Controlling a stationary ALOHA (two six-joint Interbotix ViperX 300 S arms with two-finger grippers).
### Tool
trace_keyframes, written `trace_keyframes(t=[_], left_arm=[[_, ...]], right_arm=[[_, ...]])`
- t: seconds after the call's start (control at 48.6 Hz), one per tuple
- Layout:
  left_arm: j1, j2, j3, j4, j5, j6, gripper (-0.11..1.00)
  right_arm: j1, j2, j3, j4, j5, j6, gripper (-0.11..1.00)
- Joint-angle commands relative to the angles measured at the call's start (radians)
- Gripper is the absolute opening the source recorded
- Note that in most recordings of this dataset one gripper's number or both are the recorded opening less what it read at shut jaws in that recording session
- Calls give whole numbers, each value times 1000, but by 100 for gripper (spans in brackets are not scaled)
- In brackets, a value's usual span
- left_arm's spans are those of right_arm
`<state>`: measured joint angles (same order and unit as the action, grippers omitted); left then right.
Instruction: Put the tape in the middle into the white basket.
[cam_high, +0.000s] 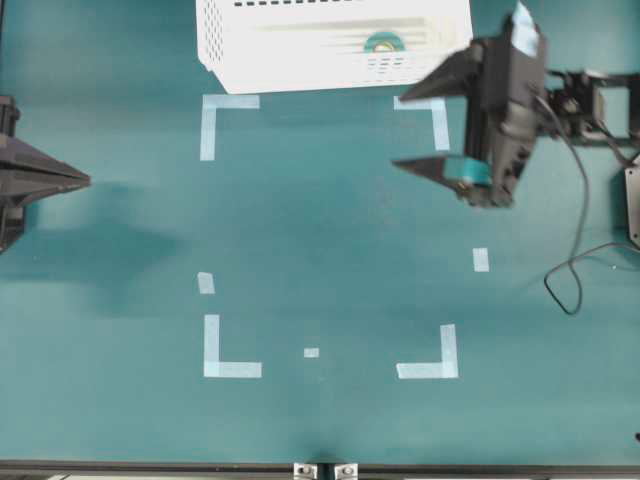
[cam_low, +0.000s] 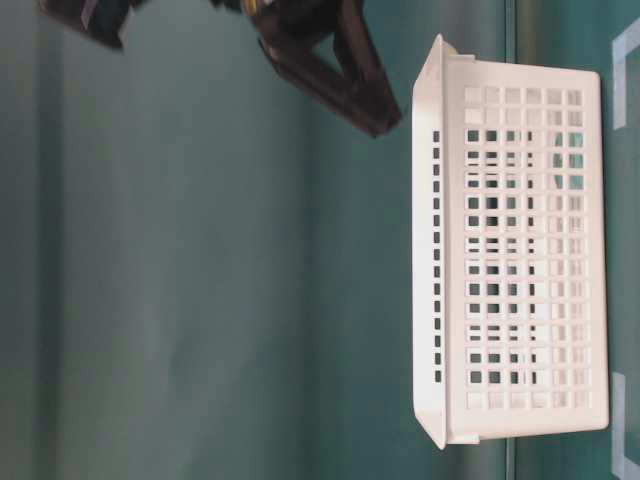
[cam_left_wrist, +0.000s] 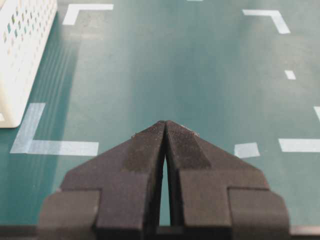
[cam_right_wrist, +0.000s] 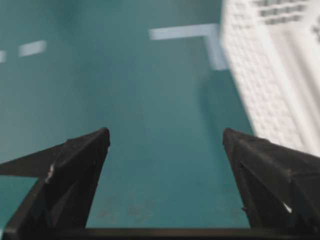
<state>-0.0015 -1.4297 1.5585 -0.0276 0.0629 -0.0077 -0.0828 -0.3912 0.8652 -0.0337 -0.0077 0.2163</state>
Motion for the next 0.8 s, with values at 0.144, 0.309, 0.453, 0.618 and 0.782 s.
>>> trace_keyframes(t=[0.144, 0.309, 0.453, 0.618, 0.782], left_arm=[[-3, 8, -12, -2, -9, 2, -11], [-3, 8, -12, -2, -9, 2, -11], [-3, 8, -12, -2, -9, 2, -11], [-3, 6, -12, -2, -9, 2, -11], [-2, 8, -12, -2, -9, 2, -11]], right_arm=[[8, -109, 84, 0, -44, -2, 98], [9, -202, 140, -9, -35, -3, 98], [11, -310, 196, -40, -3, -2, 97], [18, -459, 270, -48, 37, 2, 97], [41, -623, 357, -48, 81, 3, 97]])
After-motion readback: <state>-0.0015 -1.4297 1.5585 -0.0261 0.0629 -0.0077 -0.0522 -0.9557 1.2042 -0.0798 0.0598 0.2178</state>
